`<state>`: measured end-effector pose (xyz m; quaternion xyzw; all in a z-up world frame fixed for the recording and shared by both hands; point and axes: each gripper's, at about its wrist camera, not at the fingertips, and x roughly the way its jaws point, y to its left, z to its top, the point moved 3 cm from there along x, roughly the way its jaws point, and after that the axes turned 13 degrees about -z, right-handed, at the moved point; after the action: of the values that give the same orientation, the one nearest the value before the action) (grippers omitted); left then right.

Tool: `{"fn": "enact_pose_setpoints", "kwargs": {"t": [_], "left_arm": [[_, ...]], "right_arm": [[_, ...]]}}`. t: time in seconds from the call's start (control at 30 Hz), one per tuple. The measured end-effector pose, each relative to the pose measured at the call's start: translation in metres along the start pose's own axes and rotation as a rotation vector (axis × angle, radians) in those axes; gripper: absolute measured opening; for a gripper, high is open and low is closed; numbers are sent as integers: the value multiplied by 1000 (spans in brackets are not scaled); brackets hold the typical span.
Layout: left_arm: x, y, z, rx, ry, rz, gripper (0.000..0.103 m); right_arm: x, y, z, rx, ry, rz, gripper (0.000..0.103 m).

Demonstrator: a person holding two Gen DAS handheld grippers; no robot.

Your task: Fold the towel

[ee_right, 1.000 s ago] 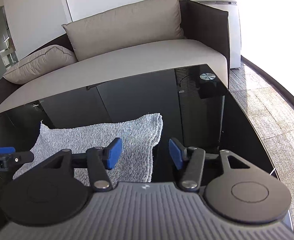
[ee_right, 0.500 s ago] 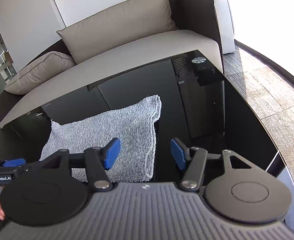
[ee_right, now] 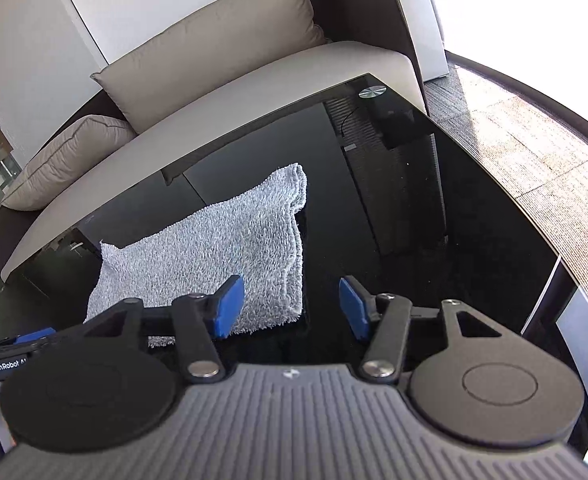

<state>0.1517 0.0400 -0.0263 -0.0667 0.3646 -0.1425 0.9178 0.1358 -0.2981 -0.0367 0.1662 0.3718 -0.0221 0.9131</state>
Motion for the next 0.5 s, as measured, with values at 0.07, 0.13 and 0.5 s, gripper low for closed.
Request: {"fn": "enact_pose_setpoints", "kwargs": {"t": [0.07, 0.13, 0.5], "left_arm": [[0, 0, 0, 0, 1, -1, 102], [1, 0, 1, 6, 4, -2, 102], [7, 1, 1, 6, 14, 4, 102]], "right_arm": [[0, 1, -1, -6, 2, -3, 54], [-1, 3, -1, -14, 3, -9, 49], [-3, 5, -3, -17, 20, -24, 24]]}}
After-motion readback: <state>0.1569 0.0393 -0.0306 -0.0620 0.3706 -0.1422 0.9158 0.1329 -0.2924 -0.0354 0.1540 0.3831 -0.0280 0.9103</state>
